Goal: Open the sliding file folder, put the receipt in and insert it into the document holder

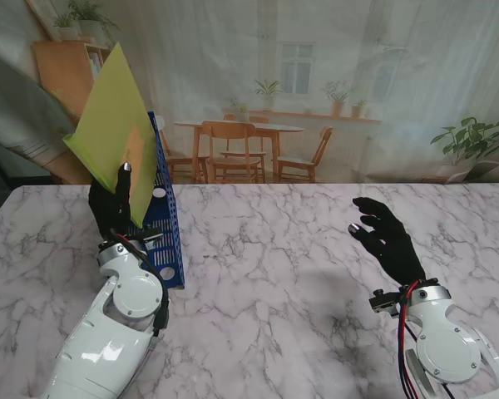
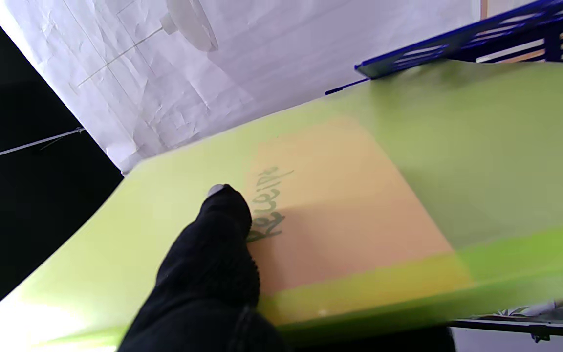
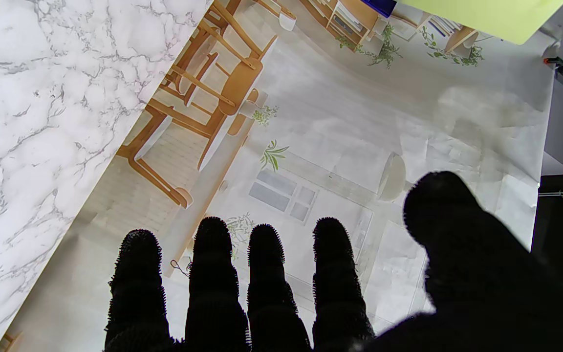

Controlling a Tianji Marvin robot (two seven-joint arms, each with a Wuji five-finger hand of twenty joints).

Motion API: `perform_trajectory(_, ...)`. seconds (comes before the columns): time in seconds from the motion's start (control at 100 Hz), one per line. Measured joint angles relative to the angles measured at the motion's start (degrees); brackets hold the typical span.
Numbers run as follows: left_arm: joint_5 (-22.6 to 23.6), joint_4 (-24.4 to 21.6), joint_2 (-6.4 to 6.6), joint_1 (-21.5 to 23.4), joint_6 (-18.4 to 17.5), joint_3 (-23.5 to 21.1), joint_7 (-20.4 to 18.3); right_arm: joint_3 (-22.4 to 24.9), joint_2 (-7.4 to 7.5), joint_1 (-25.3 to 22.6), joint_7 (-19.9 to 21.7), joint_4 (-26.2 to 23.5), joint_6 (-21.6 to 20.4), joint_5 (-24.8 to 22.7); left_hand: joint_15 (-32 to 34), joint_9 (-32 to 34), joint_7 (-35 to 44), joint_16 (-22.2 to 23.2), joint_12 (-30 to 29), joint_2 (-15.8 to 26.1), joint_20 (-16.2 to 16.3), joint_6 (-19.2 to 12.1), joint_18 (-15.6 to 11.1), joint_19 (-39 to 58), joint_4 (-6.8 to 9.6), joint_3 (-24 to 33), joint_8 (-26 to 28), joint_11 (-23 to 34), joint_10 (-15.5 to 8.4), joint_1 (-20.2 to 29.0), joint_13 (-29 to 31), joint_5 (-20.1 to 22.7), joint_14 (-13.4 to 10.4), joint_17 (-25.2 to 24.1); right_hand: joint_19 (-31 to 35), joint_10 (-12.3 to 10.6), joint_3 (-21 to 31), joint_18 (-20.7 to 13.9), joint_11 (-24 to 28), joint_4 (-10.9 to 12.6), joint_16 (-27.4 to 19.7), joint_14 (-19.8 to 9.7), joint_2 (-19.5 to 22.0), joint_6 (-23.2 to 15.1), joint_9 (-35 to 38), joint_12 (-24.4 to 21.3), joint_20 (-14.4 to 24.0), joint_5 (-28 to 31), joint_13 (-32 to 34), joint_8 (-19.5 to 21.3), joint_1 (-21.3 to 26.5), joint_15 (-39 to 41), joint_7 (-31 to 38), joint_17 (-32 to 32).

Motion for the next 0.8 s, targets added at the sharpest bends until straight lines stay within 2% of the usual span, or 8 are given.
perform_trajectory(0.11,-0.5,0.5,-0.19,0.0,-0.3,0.7,0.1,0.0,0.00,0.0,-0.1,0.0,0.0,0.1,-0.7,-3.2,-3.2,0.5,0.1,1.5,1.4,1.0,0.0,-2.1,0.02,-3.5,0.0,-0.7,0.7,-0.3,-3.4,-0.6,0.6,-3.1,-0.1,0.0,0.0,0.0,0.0,0.0,0.0,0.0,0.0,0.0,0.0,0.0,0.2,0.0,0.0,0.0,0.0,0.0,0.0,0.1)
perform_trajectory(0.27,-0.8,1.3,-0.50,0.2,-1.1,1.6,0.5,-0.1,-0.02,-0.1,-0.2,0.0,0.0,0.1,-1.9,-8.6,-7.7,0.6,0.2,3.7,1.4,2.4,-0.7,-4.8,0.09,-3.7,-1.5,-0.4,1.3,-6.1,-8.2,-3.8,0.9,-7.5,-0.5,0.0,0.0,0.0,0.0,0.0,0.0,0.0,0.0,0.0,0.0,0.0,0.6,0.0,0.0,0.0,0.0,0.0,0.0,0.1)
perform_trajectory(0.43,-1.9,2.9,-0.80,0.2,-2.9,2.3,0.4,-0.2,-0.03,-0.1,-0.3,0.0,0.1,0.1,-4.1,-17.5,-11.2,0.7,-0.1,3.8,1.4,2.1,-2.0,-9.7,0.10,-3.6,-2.2,-2.2,1.1,-11.6,-17.5,-10.5,1.2,-15.3,-0.6,0.0,0.0,0.0,0.0,0.0,0.0,0.0,0.0,0.0,0.0,0.0,0.7,0.0,0.0,0.0,0.0,0.0,0.0,0.1)
perform_trajectory(0.51,-2.1,3.7,-0.81,0.2,-3.8,2.6,-0.6,-0.2,-0.04,-0.1,-0.4,0.0,0.2,0.1,-4.8,-20.0,-11.4,0.7,-0.1,3.7,1.4,1.4,-2.3,-10.9,0.10,-3.6,-2.2,-2.2,0.1,-13.7,-20.4,-12.5,1.2,-17.9,-0.6,0.0,0.0,0.0,0.0,0.0,0.0,0.0,0.0,0.0,0.0,0.0,1.2,0.0,0.0,0.0,0.0,0.0,0.0,0.1)
perform_trajectory(0.69,-0.7,5.0,-0.68,-0.1,-3.9,2.8,-1.8,-0.3,-0.08,-0.2,-0.7,0.0,0.2,0.1,-5.5,-21.8,-11.4,0.7,-0.1,3.7,1.4,1.1,-2.8,-12.3,0.10,-3.6,-2.2,-2.1,-0.6,-13.7,-23.4,-13.3,1.2,-20.6,-0.6,0.0,0.0,0.0,0.0,0.0,0.0,0.0,0.0,0.0,0.0,0.0,1.2,0.0,0.0,0.0,0.0,0.0,0.0,0.1)
perform_trajectory(0.8,2.3,4.6,-0.27,0.2,-4.2,2.5,-2.4,-0.3,-0.10,-0.4,-0.9,-0.2,0.1,0.1,-5.5,-22.8,-11.4,0.4,-0.1,3.7,1.4,1.1,-3.2,-12.9,0.10,-3.6,-2.2,-2.2,-0.9,-13.7,-23.6,-14.0,1.0,-21.4,-0.7,0.0,0.0,0.0,0.0,0.0,0.0,0.0,0.0,0.0,0.0,0.0,1.2,0.0,0.0,0.0,0.0,0.0,0.0,0.1)
